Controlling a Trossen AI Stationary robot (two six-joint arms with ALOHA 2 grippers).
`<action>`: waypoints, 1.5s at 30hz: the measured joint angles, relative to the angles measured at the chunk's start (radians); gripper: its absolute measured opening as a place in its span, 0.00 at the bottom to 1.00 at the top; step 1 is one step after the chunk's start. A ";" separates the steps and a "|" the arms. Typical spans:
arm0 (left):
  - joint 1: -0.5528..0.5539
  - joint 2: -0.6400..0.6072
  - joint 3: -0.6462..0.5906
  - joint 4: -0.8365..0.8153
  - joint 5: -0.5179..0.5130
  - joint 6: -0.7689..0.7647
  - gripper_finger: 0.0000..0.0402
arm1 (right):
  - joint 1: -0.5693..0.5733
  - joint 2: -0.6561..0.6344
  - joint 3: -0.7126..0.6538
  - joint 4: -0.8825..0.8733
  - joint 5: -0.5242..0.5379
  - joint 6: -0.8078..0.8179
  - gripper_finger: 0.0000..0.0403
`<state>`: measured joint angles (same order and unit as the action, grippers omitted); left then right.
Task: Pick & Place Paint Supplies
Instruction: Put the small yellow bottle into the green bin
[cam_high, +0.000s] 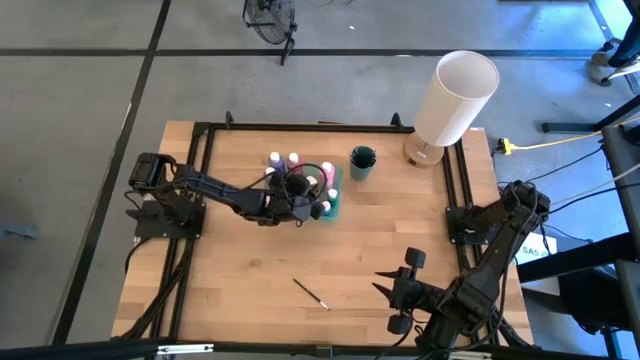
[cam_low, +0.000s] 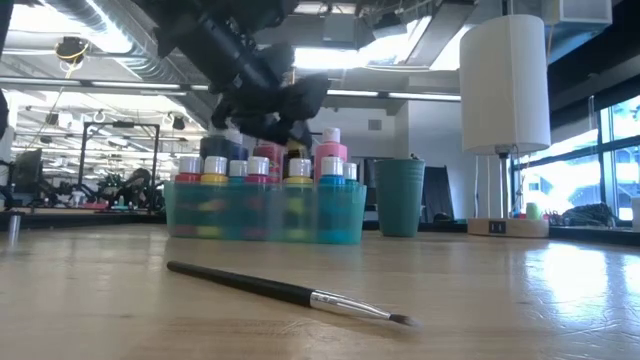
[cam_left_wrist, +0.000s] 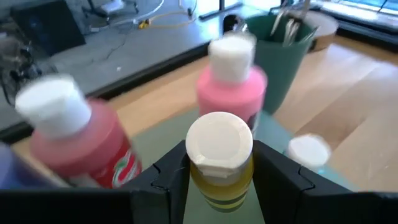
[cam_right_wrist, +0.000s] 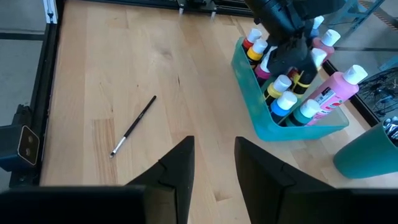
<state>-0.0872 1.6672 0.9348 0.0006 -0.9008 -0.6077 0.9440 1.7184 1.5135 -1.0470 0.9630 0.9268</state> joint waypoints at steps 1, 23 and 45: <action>-0.004 0.000 0.011 0.003 -0.004 0.015 0.35 | 0.000 0.000 0.000 0.000 0.000 0.000 0.29; -0.063 0.000 0.144 -0.226 -0.092 0.065 0.35 | 0.000 0.000 0.000 0.000 -0.007 0.000 0.29; -0.084 0.001 0.143 -0.402 -0.107 -0.178 0.35 | 0.000 0.004 0.000 -0.002 -0.007 0.000 0.29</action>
<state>-0.1715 1.6679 1.0782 -0.4012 -1.0077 -0.7854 0.9436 1.7222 1.5131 -1.0489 0.9558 0.9268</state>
